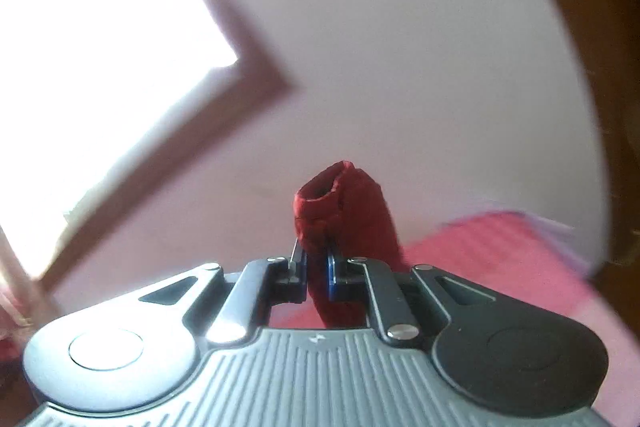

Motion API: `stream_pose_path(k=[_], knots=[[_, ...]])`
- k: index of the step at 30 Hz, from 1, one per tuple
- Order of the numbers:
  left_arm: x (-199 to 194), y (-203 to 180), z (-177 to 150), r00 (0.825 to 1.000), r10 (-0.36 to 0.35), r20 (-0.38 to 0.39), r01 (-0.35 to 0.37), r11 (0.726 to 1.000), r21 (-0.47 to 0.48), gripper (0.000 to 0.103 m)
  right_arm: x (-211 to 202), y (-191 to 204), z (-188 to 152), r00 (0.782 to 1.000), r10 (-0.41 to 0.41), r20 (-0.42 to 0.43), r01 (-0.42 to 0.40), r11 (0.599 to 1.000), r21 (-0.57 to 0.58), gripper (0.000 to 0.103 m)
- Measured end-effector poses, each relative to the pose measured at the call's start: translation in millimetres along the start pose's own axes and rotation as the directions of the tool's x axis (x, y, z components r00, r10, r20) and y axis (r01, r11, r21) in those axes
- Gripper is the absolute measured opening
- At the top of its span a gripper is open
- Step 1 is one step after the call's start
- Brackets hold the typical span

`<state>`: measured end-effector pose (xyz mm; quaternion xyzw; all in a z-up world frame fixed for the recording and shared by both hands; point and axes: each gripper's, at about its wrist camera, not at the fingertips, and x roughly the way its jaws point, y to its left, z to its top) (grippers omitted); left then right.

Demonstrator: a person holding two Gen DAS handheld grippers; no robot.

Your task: Fold large clothes

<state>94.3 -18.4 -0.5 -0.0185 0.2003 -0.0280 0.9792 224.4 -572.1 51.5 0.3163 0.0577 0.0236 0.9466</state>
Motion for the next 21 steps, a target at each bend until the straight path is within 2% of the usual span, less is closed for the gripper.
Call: stream_pose_path(k=[3, 6, 8, 11, 15, 21], knots=[[-6.3, 8.0, -0.2, 1.000, 0.000, 0.014, 0.000, 1.000, -0.005, 0.103, 7.7, 57.0, -5.8, 0.992, 0.122, 0.001, -0.122, 0.992, -0.013, 0.009], [-12.1, 18.3, -1.5, 1.000, 0.008, 0.026, -0.008, 1.000, -0.016, 0.103, 24.0, 108.6, -22.6, 0.974, 0.227, -0.024, -0.227, 0.974, -0.011, 0.009], [-14.3, 28.2, -1.7, 1.000, 0.009, 0.025, -0.009, 0.999, -0.034, 0.103, 38.1, 144.5, -39.7, 0.955, 0.289, -0.062, -0.291, 0.957, -0.013, 0.009], [-15.8, 45.6, -2.1, 1.000, 0.015, 0.016, -0.014, 0.998, -0.069, 0.103, 64.0, 189.3, -79.1, 0.929, 0.340, -0.147, -0.348, 0.937, -0.027, 0.009], [-14.0, 67.9, -6.2, 1.000, 0.028, -0.003, -0.028, 0.994, -0.103, 0.103, 103.4, 228.6, -142.8, 0.900, 0.334, -0.281, -0.366, 0.928, -0.069, 0.009], [-7.6, 94.9, -16.7, 0.998, 0.040, -0.040, -0.046, 0.987, -0.152, 0.103, 155.3, 251.7, -229.5, 0.873, 0.228, -0.431, -0.320, 0.935, -0.152, 0.009]])
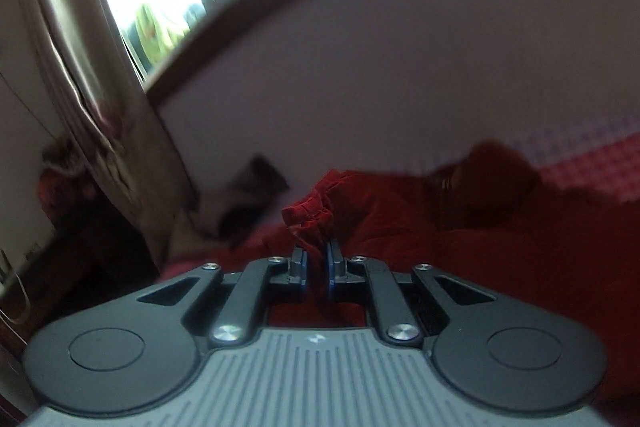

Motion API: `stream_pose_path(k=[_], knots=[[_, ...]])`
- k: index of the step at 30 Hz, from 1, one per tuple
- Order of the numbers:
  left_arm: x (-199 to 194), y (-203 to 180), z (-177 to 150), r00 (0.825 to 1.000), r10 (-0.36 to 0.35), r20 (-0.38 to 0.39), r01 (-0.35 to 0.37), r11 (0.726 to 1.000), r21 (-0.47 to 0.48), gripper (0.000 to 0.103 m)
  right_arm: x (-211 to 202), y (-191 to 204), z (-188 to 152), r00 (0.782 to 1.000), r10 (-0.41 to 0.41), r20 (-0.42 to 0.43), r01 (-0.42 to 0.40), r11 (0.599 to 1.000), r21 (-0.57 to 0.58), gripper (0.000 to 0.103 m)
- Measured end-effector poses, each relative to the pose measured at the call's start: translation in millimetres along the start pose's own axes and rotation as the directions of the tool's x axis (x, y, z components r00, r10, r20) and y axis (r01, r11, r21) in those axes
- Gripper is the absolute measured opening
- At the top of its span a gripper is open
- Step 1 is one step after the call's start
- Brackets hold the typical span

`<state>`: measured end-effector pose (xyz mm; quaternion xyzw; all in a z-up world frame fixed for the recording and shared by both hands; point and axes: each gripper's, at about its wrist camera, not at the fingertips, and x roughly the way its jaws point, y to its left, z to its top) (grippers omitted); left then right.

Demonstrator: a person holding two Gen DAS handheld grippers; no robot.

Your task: Fold large clothes

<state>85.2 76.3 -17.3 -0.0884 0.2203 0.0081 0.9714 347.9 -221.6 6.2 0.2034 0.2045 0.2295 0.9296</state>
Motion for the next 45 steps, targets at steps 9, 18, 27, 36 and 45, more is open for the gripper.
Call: stream_pose_path(k=[9, 18, 27, 36, 45], knots=[[11.0, 17.0, -1.4, 1.000, -0.005, -0.031, 0.004, 1.000, -0.028, 0.103, 68.0, 29.5, -50.8, 0.977, -0.114, -0.178, 0.071, 0.970, -0.231, 0.010], [3.7, 17.7, 0.1, 1.000, -0.002, -0.029, 0.001, 0.999, -0.046, 0.103, 68.9, 61.5, -89.4, 0.939, -0.313, -0.142, 0.194, 0.825, -0.531, 0.029], [-18.0, 16.8, 0.8, 1.000, 0.029, -0.009, -0.030, 0.999, -0.040, 0.103, -2.6, 124.1, -99.4, 0.930, -0.360, 0.070, 0.314, 0.682, -0.661, 0.099], [-37.9, 8.9, -2.6, 0.999, 0.034, 0.006, -0.034, 0.999, -0.017, 0.103, -41.5, 139.1, -111.1, 0.935, -0.353, 0.024, 0.288, 0.720, -0.631, 0.099], [-41.7, 3.9, -3.8, 0.999, 0.035, 0.007, -0.035, 0.999, -0.009, 0.103, -62.9, 139.4, -111.6, 0.934, -0.356, 0.030, 0.300, 0.735, -0.608, 0.099]])
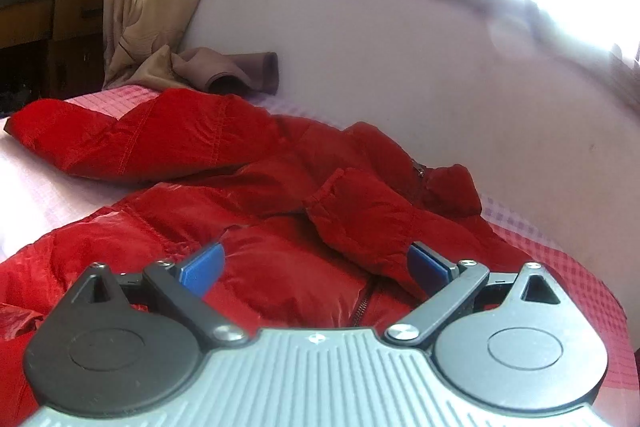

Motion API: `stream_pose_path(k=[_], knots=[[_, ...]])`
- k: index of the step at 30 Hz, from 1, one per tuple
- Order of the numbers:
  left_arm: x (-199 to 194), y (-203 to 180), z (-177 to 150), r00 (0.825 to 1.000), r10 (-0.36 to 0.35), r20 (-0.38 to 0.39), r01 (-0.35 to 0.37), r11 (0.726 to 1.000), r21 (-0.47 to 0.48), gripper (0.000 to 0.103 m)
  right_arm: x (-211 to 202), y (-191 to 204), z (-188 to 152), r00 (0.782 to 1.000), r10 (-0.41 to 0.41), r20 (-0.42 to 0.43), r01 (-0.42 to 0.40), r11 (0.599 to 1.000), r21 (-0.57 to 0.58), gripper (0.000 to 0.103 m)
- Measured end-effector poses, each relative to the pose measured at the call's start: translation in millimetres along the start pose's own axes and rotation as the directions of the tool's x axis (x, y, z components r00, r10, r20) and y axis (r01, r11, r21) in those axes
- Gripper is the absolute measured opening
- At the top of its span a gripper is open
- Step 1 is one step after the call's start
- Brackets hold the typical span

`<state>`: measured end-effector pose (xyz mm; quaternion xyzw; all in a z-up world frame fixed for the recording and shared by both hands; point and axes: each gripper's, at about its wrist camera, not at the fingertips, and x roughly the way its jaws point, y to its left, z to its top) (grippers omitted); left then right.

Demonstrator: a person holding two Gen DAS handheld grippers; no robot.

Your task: Fold large clothes

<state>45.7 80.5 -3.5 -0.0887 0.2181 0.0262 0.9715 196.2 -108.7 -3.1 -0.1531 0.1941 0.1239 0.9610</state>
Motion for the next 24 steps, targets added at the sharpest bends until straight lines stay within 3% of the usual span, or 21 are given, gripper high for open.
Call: stream_pose_path(k=[24], knots=[[5.2, 2.5, -5.3, 1.000, 0.011, -0.015, -0.011, 1.000, 0.006, 0.103, 0.8, -8.0, -17.9, 0.999, 0.001, -0.053, 0.003, 0.997, 0.076, 0.099]])
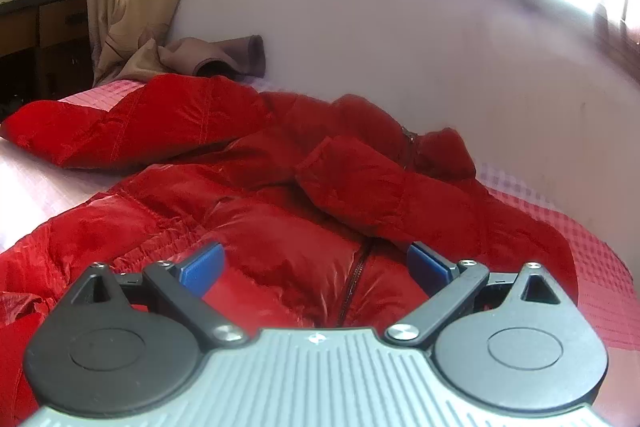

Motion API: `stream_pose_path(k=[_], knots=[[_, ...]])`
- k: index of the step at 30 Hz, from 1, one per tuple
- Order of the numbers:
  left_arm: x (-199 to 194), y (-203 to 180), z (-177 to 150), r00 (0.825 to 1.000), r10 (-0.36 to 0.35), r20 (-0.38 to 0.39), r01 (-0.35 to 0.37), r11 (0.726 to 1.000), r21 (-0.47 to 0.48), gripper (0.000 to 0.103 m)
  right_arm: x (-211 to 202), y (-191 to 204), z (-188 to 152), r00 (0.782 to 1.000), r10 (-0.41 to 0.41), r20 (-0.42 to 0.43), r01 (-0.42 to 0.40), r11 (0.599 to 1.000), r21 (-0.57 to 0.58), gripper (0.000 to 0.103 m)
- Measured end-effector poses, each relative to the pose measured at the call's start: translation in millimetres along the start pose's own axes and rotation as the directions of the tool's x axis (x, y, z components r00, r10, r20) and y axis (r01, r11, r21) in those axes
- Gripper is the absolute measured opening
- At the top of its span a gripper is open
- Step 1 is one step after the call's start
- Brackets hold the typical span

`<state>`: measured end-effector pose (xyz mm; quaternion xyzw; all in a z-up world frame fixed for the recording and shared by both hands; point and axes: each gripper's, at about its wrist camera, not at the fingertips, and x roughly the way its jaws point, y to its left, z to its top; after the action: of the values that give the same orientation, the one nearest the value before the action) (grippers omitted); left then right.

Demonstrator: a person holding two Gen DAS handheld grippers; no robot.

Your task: Fold large clothes

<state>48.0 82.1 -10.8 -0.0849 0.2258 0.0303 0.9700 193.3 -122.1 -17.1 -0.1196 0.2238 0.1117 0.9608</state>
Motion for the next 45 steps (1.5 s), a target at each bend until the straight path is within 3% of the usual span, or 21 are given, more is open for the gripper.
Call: stream_pose_path(k=[30, 45], knots=[[1.0, 0.8, 1.2, 1.000, -0.010, 0.008, 0.010, 1.000, 0.002, 0.103, 3.0, -8.2, -8.5, 1.000, 0.002, -0.031, -0.001, 0.999, 0.033, 0.099], [6.8, 15.2, 9.8, 0.999, 0.027, 0.022, -0.027, 1.000, -0.009, 0.103, 1.8, -11.9, -10.6, 0.999, -0.014, -0.035, 0.015, 0.999, 0.035, 0.099]])
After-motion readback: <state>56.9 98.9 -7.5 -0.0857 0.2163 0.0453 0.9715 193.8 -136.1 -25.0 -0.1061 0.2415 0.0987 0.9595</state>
